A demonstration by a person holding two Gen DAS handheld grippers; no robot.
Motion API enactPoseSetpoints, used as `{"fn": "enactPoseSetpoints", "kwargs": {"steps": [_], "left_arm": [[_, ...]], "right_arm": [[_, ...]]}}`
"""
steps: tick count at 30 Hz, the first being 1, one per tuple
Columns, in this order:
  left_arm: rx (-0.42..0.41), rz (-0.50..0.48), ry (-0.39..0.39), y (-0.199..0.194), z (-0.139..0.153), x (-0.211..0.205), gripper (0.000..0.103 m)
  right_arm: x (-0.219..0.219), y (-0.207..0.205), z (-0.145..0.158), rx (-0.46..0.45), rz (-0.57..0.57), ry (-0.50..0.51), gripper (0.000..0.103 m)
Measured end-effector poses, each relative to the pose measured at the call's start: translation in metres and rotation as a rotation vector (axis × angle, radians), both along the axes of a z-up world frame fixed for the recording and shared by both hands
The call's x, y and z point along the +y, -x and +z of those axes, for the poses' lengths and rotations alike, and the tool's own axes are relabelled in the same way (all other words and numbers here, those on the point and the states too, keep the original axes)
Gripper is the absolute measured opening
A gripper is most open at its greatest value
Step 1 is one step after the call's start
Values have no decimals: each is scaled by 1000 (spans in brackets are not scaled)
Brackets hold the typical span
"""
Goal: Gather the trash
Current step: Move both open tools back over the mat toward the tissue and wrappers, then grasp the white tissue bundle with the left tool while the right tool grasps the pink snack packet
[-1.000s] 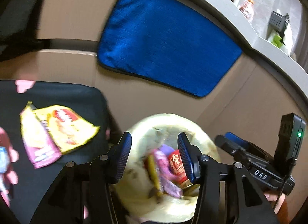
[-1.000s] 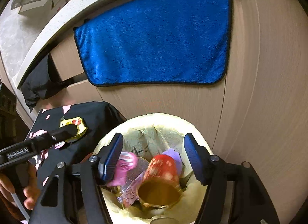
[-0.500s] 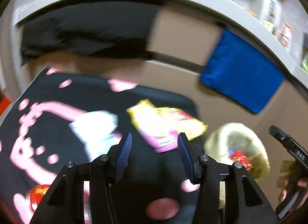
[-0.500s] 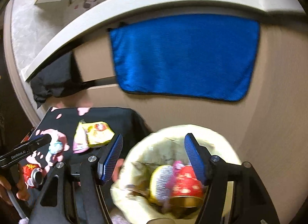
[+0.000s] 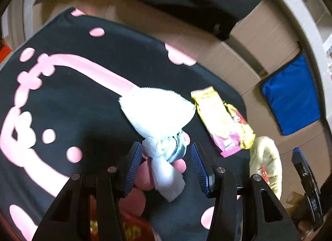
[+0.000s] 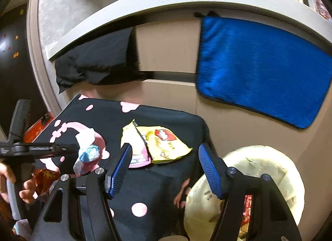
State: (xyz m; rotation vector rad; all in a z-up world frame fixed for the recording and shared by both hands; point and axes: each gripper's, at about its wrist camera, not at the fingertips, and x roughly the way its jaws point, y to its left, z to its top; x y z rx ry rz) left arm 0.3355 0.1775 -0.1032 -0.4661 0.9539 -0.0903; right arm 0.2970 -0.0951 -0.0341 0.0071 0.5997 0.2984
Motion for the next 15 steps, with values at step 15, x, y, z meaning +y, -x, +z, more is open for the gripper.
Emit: {"fn": "enactPoseSetpoints", "kwargs": {"steps": [15], "left_arm": [[-45,45,-25,4,6,10,43]], "right_arm": [[37,-34,-35,43,156,58,64]]}}
